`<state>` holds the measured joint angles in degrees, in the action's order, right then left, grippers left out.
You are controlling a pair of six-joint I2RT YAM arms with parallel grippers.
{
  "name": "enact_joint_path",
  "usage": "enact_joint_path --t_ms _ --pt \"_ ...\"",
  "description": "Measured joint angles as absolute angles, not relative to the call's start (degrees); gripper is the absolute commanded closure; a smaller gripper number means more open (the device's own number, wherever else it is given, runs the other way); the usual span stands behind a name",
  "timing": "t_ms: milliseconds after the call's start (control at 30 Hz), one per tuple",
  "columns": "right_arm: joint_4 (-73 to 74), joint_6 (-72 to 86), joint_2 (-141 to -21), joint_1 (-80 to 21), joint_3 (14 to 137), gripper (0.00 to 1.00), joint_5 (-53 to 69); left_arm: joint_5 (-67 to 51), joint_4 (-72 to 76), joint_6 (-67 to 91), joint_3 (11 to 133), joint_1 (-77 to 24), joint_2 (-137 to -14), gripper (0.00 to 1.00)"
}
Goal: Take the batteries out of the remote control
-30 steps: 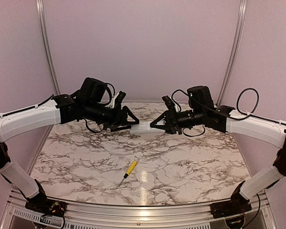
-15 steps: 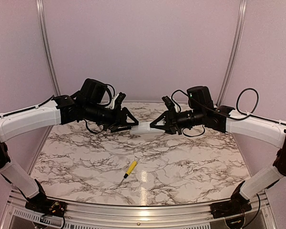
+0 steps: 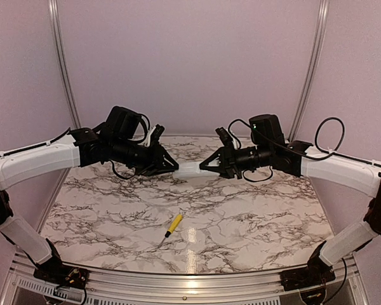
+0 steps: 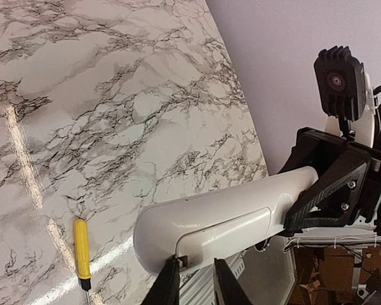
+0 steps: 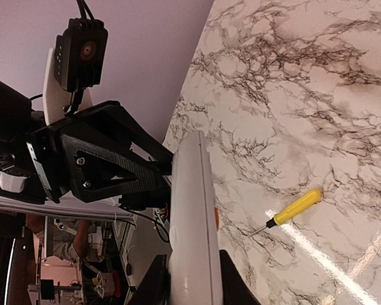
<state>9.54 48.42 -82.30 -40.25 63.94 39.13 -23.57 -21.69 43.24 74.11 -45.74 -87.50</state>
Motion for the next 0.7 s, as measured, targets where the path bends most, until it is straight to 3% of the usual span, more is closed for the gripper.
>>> enact_joint_path --t_ms 700 --pt "9.52 48.16 -82.3 -40.29 63.94 1.0 40.03 -22.39 -20.84 45.63 71.88 -45.74 -86.21 1.0"
